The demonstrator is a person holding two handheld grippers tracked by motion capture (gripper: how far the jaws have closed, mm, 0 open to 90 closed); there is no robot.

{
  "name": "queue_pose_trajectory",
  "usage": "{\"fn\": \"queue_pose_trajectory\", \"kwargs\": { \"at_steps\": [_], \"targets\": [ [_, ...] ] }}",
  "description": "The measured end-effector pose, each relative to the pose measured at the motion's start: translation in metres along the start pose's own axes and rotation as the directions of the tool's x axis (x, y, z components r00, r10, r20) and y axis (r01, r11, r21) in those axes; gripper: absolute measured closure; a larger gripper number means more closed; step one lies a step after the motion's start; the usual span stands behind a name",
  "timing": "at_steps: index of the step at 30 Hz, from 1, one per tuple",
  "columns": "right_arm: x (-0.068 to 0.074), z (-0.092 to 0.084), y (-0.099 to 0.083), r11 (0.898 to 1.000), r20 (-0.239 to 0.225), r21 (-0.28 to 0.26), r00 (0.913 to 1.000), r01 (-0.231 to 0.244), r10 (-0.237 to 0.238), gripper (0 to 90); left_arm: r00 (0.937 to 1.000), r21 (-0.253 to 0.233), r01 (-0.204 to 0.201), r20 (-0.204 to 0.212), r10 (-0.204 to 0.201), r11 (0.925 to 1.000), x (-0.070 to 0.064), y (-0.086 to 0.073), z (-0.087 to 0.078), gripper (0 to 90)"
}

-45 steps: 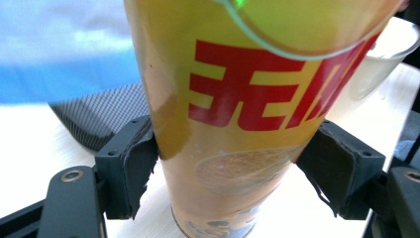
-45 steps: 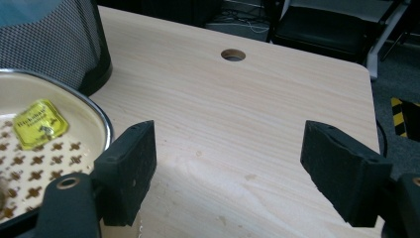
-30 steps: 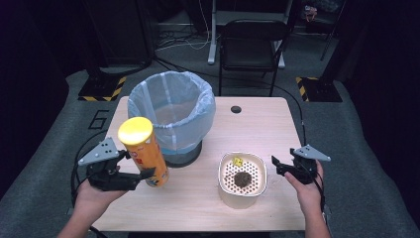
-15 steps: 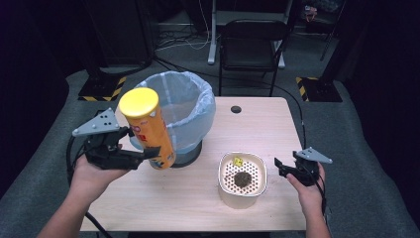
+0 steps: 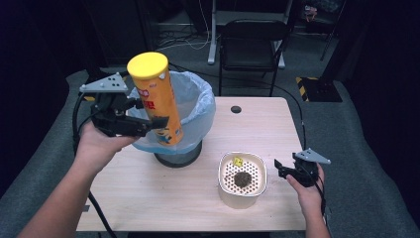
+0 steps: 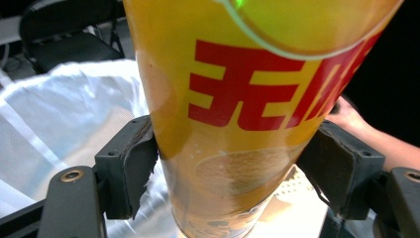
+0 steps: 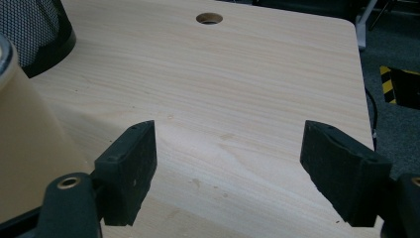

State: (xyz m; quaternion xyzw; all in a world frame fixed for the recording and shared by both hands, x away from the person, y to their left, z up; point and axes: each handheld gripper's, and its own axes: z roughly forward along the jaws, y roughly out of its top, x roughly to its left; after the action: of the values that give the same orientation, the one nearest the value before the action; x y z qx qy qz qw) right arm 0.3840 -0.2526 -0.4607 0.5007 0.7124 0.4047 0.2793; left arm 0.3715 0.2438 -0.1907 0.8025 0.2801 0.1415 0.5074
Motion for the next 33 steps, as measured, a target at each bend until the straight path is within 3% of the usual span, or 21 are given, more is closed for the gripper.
{"fn": "queue_pose_trajectory", "kwargs": {
  "at_steps": [8,14,18,23,26,33],
  "targets": [
    [0.000,0.007,-0.004,0.999,0.009,0.027,0.9994,0.033,-0.033,21.9,0.9992,-0.012,0.013,-0.038,-0.014,0.9998,0.016,0.018,0.007,24.4],
    [0.002,0.006,-0.003,0.999,0.006,0.017,0.9994,0.033,-0.033,22.1,0.9974,-0.026,0.044,-0.056,-0.045,0.9987,0.033,0.020,0.017,24.4],
    [0.004,0.006,-0.003,0.999,0.000,0.019,0.9997,0.026,-0.026,22.1,0.9936,-0.037,0.065,-0.090,-0.068,0.9972,0.050,0.020,0.026,24.4],
    [0.006,0.006,-0.003,0.999,0.002,0.017,0.9993,0.038,-0.038,22.2,0.9859,-0.038,0.097,-0.133,-0.101,0.9946,0.069,0.011,0.040,24.4],
    [0.006,0.006,-0.003,0.999,0.002,0.017,0.9995,0.031,-0.031,22.3,0.9828,-0.046,0.121,-0.134,-0.126,0.9916,0.079,0.003,0.048,24.4],
    [0.007,0.009,-0.004,0.999,-0.003,0.023,0.9993,0.039,-0.039,22.2,0.9748,-0.022,0.136,-0.175,-0.138,0.9905,0.092,-0.011,0.065,24.3]
  ]
}}
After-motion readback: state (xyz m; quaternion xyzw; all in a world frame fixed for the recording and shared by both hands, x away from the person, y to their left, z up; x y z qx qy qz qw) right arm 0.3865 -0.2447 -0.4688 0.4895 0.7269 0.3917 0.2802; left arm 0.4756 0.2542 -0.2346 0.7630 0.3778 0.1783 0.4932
